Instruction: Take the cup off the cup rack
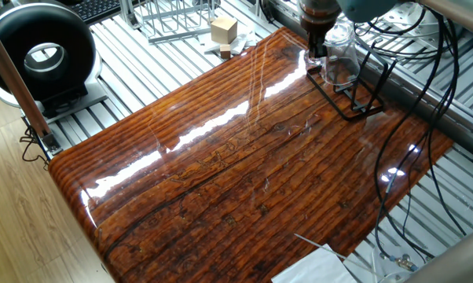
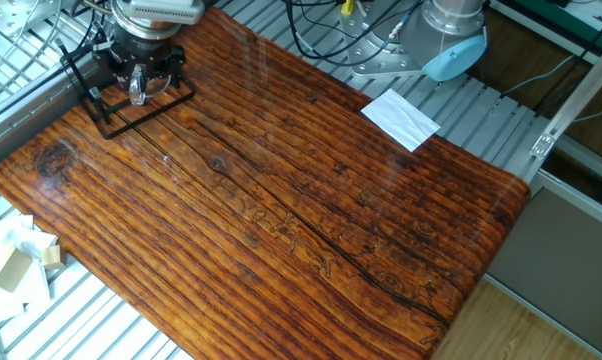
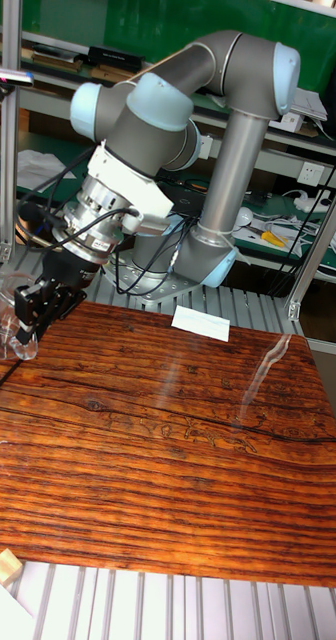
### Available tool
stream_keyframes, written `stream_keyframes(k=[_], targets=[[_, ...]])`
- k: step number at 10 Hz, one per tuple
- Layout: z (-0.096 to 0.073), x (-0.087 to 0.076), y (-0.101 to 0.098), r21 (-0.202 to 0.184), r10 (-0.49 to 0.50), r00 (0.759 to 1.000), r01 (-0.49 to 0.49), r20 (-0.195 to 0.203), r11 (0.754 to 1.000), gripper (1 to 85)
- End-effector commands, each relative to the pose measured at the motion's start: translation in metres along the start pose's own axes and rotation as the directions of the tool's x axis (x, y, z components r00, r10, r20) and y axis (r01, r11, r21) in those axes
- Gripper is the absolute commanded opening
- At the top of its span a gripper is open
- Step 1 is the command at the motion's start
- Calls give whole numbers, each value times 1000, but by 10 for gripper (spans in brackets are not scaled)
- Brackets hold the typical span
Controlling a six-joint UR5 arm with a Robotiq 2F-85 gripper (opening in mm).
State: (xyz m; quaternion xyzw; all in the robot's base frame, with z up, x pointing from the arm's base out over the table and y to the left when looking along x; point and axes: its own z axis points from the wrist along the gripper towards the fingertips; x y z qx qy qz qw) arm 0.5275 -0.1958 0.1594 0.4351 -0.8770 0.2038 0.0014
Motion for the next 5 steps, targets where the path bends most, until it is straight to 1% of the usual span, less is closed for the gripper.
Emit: stream_keyframes(k=[1, 3, 5], targets=[[-8, 7, 4, -2, 11, 1000, -11, -10, 1000, 13], [-6, 4, 0, 8, 10, 1000, -10, -5, 1000, 13], [-6, 0, 2, 0, 18, 1000, -18, 9, 1000, 13]])
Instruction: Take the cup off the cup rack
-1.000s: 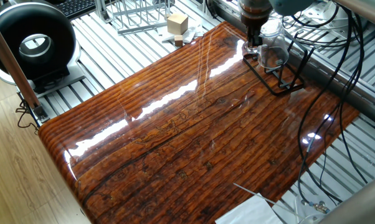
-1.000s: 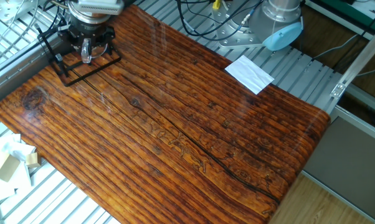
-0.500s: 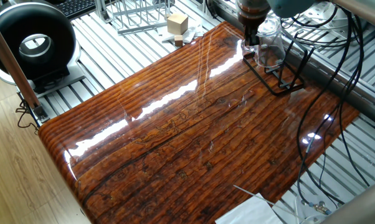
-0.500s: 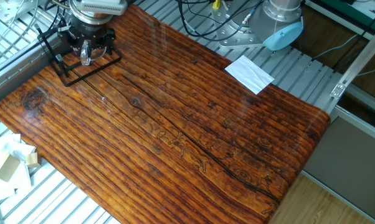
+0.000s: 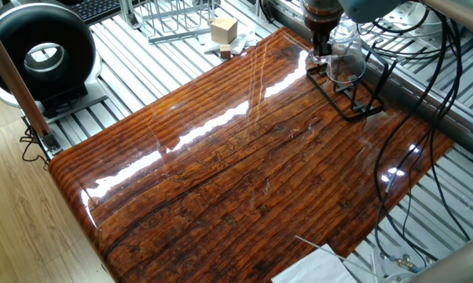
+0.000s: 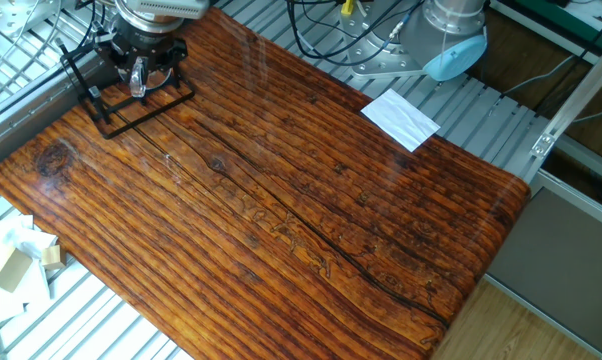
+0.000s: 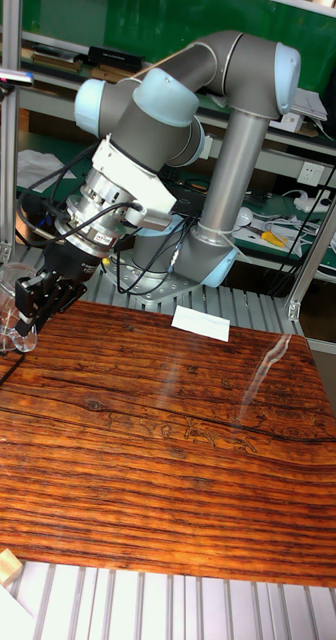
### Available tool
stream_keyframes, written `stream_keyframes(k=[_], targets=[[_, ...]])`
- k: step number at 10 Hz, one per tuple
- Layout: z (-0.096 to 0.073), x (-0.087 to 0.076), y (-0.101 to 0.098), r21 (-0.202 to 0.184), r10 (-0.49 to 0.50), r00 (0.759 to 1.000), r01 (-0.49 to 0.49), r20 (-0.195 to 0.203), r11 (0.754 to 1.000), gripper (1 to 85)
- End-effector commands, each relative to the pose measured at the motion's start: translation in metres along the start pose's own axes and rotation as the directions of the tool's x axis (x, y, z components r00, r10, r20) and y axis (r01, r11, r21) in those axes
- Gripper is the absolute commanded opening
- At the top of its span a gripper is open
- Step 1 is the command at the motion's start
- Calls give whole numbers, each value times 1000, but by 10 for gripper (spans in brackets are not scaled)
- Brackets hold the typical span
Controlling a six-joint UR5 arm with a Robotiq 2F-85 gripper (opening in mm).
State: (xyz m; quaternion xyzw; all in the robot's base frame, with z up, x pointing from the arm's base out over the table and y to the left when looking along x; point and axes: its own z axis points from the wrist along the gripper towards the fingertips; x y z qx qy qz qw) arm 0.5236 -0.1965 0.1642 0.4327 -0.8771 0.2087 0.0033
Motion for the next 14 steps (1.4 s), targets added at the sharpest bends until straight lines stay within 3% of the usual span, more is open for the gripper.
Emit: stream_keyframes(k=[1, 3, 4, 5, 9, 14], targets=[[-1, -5, 3, -13, 17, 1000, -17, 22, 1000, 13], [-1, -5, 5, -22, 27, 999, -27, 23, 999, 13], [-1, -10, 7, -30, 36, 998, -35, 42, 999, 13], [-2, -21, 15, -63, 64, 995, -59, 81, 996, 13], [-2, -28, 9, -43, 53, 993, -48, 108, 998, 13], [-2, -25, 5, -21, -1, 995, 3, 100, 1000, 13]])
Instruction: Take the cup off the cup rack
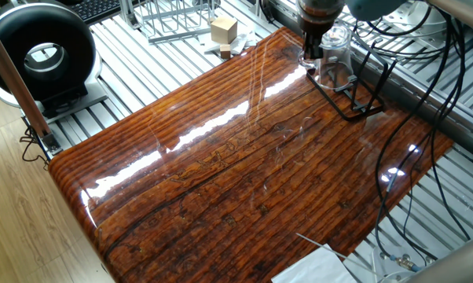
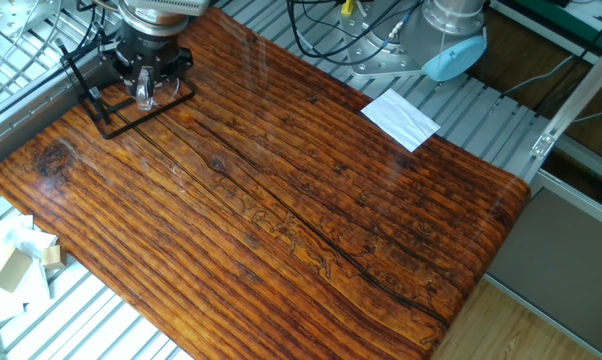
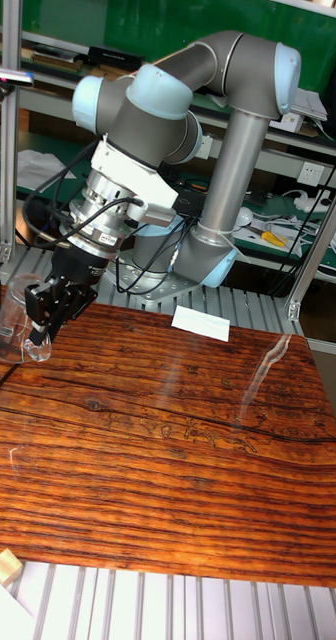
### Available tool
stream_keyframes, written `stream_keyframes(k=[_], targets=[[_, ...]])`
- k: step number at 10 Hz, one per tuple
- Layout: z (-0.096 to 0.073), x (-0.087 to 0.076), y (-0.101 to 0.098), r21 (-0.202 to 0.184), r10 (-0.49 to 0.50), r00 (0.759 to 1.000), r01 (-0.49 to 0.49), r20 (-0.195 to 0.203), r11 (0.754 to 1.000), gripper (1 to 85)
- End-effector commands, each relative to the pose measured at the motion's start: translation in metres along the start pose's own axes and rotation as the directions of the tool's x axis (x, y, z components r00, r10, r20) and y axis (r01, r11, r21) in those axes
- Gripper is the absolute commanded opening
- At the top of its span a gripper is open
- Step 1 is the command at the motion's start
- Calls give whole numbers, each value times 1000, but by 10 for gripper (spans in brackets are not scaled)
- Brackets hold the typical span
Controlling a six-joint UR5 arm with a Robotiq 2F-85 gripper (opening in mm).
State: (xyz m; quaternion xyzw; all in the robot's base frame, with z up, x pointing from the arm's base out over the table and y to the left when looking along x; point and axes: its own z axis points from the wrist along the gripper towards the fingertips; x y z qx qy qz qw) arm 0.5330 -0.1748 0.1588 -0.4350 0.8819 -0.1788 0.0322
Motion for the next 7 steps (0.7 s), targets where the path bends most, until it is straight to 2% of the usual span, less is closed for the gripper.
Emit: stream_keyframes(k=[1, 2, 4, 5, 6, 7], targets=[[-1, 0, -2, 5, -21, 1000, 21, 4, 1000, 13], [-1, 2, -3, 9, -25, 1000, 25, -4, 1000, 13], [-1, -3, -8, 30, -14, 1000, 14, 14, 999, 13], [-1, -8, -12, 42, -10, 999, 8, 36, 999, 13], [-1, -18, -10, 34, 1, 997, -4, 74, 999, 13], [-2, -24, -11, 38, 2, 995, -6, 96, 999, 13]])
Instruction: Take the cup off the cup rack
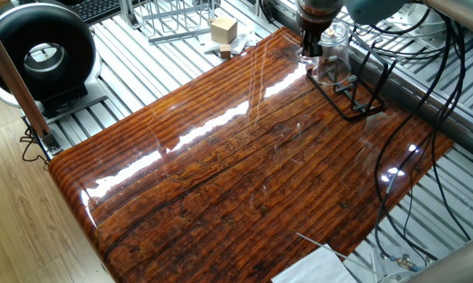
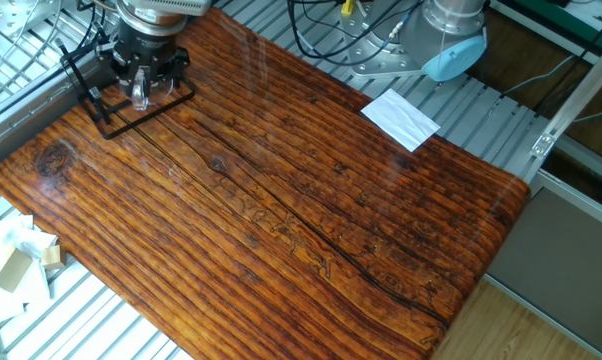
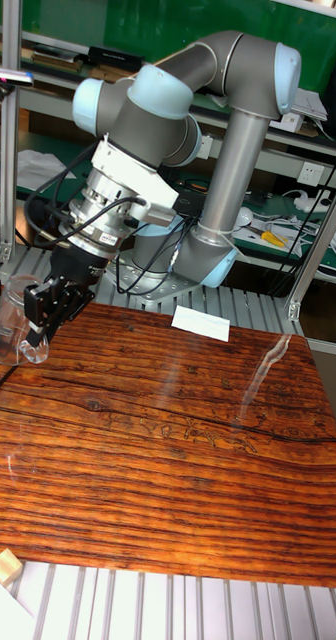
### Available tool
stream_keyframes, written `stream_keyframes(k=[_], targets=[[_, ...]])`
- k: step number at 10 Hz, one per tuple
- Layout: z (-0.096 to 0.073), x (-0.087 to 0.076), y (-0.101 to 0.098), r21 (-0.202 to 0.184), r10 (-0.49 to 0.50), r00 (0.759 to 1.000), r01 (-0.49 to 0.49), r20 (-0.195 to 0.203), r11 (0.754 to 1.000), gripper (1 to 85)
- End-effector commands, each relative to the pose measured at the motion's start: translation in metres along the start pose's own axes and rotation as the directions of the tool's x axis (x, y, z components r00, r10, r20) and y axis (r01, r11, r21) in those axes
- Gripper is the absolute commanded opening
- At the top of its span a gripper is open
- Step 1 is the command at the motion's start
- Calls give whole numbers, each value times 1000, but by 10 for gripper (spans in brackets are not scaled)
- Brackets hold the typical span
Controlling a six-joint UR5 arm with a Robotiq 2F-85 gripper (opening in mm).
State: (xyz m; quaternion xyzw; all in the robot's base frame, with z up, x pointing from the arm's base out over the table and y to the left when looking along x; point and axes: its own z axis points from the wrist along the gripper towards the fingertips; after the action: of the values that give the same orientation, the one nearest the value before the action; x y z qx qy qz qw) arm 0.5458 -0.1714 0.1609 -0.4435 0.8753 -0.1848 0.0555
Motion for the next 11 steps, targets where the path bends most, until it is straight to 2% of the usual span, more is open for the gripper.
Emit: stream_keyframes(k=[1, 5, 10, 11], targets=[[-1, -15, -4, 12, 18, 998, -19, 64, 1000, 13], [-1, -14, -4, 12, -10, 998, 10, 60, 1000, 13], [-1, -7, 0, 0, -51, 998, 51, 32, 999, 13], [-1, -3, 1, -4, -66, 998, 66, 17, 998, 13]])
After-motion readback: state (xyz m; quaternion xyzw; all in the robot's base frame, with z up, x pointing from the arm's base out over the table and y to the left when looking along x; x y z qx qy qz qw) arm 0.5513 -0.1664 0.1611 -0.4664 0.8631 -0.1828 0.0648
